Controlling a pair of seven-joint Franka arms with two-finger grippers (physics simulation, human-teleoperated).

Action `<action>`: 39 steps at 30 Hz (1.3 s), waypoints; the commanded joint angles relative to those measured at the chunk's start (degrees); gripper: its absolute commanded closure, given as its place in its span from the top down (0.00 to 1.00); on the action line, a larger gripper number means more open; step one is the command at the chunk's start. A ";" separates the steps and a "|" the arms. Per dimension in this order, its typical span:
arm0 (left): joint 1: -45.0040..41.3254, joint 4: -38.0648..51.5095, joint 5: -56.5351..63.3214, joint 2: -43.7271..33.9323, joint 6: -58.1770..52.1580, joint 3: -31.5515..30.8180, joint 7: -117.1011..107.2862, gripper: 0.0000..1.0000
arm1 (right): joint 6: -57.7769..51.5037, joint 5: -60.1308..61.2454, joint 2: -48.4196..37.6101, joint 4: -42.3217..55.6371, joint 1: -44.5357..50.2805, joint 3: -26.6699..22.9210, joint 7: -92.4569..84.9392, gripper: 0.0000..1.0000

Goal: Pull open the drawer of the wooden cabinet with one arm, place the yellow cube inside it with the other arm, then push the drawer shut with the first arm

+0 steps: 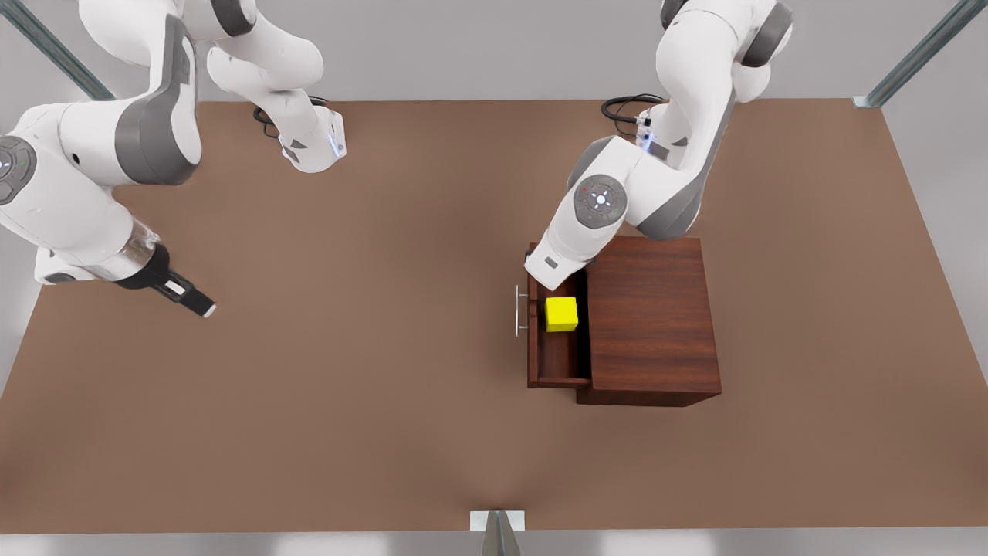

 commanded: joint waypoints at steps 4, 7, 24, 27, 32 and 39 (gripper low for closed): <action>-3.26 0.04 -1.44 6.50 20.55 -0.01 -93.13 0.21 | -3.22 0.99 0.42 1.52 2.08 -0.39 -43.73 1.00; -5.19 0.04 -1.09 9.32 22.22 0.07 -95.15 0.21 | -2.95 0.03 0.51 1.52 1.29 -0.74 -43.73 1.00; -4.22 -1.54 1.28 13.36 11.15 0.07 -77.49 0.21 | 1.27 -1.39 2.79 1.52 2.26 0.05 -33.71 1.00; -3.26 -1.54 1.28 13.36 9.39 0.16 -74.94 0.21 | 1.09 1.43 2.79 1.52 2.00 -0.21 -33.80 1.00; -2.11 -1.54 1.28 13.36 6.58 0.16 -70.72 0.21 | 1.09 1.52 2.79 1.52 2.00 -0.21 -33.71 1.00; -0.44 -1.54 1.72 13.19 2.45 0.16 -65.18 0.21 | 1.09 1.43 2.79 1.43 1.91 -0.39 -33.88 1.00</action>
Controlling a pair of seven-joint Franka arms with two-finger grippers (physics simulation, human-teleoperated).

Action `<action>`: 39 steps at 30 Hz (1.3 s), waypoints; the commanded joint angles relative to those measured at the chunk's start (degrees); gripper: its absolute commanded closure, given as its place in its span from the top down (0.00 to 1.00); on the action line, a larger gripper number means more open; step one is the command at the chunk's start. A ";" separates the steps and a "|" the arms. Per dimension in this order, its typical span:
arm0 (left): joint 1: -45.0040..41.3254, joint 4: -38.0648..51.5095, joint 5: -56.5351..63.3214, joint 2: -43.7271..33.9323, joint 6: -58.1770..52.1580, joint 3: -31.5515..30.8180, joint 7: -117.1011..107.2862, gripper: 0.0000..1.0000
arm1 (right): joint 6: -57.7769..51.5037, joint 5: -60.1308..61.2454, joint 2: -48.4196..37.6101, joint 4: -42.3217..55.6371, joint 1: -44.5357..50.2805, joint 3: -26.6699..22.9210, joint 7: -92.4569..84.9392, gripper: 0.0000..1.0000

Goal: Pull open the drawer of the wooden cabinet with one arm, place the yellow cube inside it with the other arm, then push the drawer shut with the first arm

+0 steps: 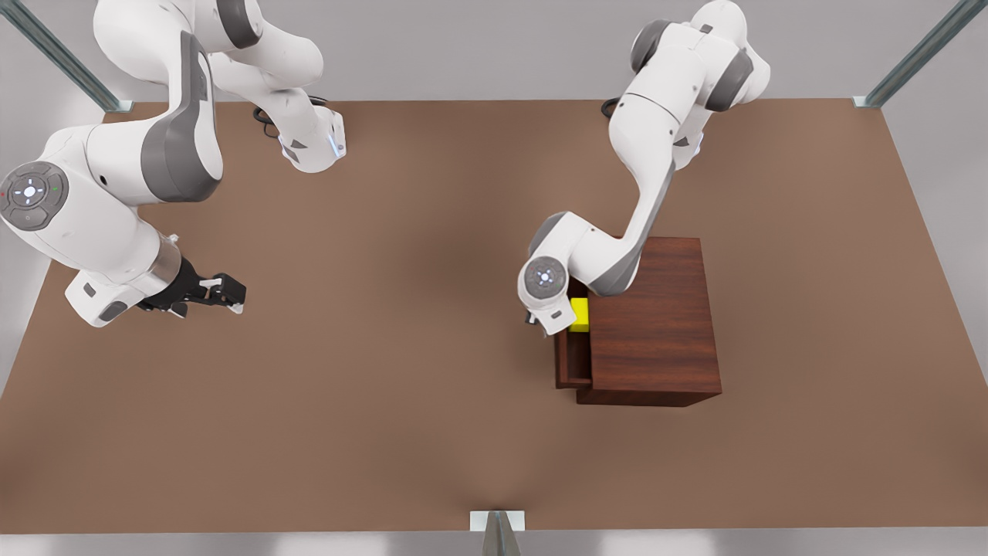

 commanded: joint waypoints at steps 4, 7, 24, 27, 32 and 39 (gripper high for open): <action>1.61 0.02 0.32 -0.56 -5.63 0.61 6.26 0.21 | -0.02 0.17 -0.07 -0.06 0.00 -0.05 -3.12 1.00; 2.40 0.11 1.47 -0.74 -6.86 0.61 8.02 0.21 | -0.02 0.08 -0.07 -0.06 -0.09 -0.05 -3.21 1.00; 4.60 6.52 2.08 -3.19 -18.19 0.34 12.94 0.21 | -0.02 0.08 -0.07 -0.15 -0.09 -0.13 -3.39 1.00; 12.51 15.58 -0.73 -10.93 -25.58 -0.01 34.11 1.00 | -0.02 0.08 -0.07 -0.06 -0.09 -0.13 -3.47 1.00; 28.77 15.49 2.60 -15.50 -26.37 0.52 94.13 1.00 | -0.10 0.08 -0.07 -0.06 -0.27 -0.22 -3.47 1.00; 28.77 3.98 7.71 -26.84 -20.40 0.78 108.13 1.00 | -0.10 0.08 0.01 -0.15 -0.44 -0.13 -3.47 1.00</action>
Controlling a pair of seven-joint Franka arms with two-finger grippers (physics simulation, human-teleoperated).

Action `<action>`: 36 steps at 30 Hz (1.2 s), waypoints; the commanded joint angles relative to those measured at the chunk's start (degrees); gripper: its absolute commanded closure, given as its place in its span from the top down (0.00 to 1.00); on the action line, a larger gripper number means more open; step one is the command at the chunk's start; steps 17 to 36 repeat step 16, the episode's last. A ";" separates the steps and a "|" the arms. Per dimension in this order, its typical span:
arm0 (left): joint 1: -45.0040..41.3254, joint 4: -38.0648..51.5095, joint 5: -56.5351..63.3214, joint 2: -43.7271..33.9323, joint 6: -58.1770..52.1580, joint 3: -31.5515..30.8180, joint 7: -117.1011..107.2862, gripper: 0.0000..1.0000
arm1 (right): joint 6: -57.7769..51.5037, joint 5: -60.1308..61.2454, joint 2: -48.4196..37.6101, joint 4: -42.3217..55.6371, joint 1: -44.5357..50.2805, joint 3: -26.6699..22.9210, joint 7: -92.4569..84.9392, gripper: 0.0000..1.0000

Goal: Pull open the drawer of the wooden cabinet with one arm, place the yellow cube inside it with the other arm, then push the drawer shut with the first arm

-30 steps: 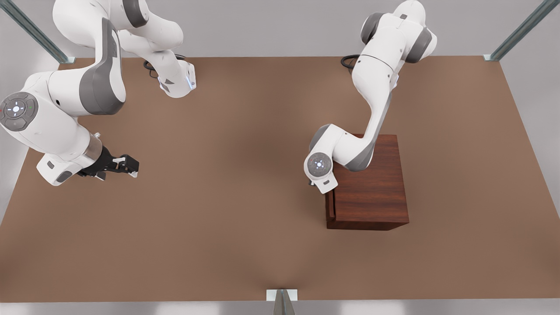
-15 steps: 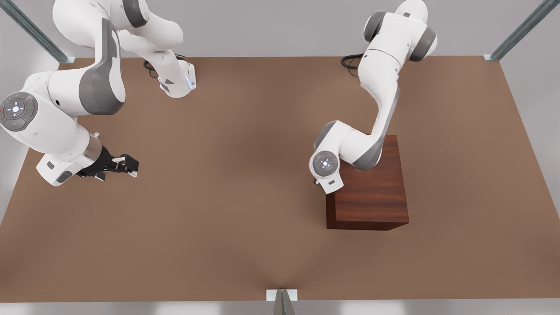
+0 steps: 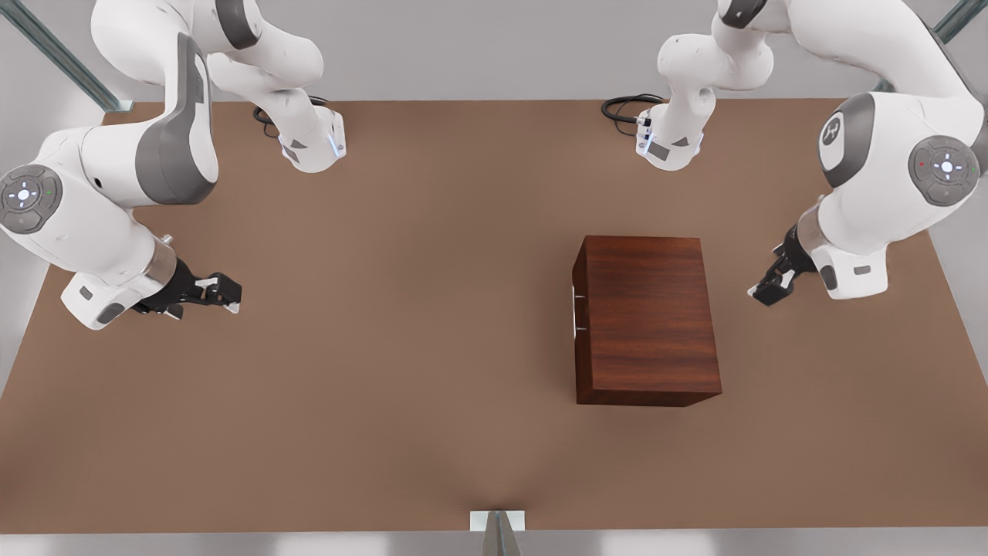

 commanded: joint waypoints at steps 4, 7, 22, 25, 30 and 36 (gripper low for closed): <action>0.10 -0.44 1.58 0.42 0.94 -0.03 55.68 1.00 | -0.03 0.04 0.13 0.10 0.06 0.00 -0.47 1.00; 0.19 -0.44 1.58 1.12 0.76 0.06 55.77 1.00 | -0.21 0.12 0.13 0.02 -0.03 0.00 -0.47 1.00; 0.10 -0.44 1.67 2.26 0.85 0.06 56.12 1.00 | -0.39 0.12 0.13 0.02 -0.03 0.00 -0.47 1.00; 0.10 -0.44 1.67 2.26 0.85 0.06 56.12 1.00 | -0.39 0.12 0.13 0.02 -0.03 0.00 -0.47 1.00; 0.10 -0.44 1.67 2.26 0.85 0.06 56.12 1.00 | -0.39 0.12 0.13 0.02 -0.03 0.00 -0.47 1.00; 0.10 -0.44 1.67 2.26 0.85 0.06 56.12 1.00 | -0.39 0.12 0.13 0.02 -0.03 0.00 -0.47 1.00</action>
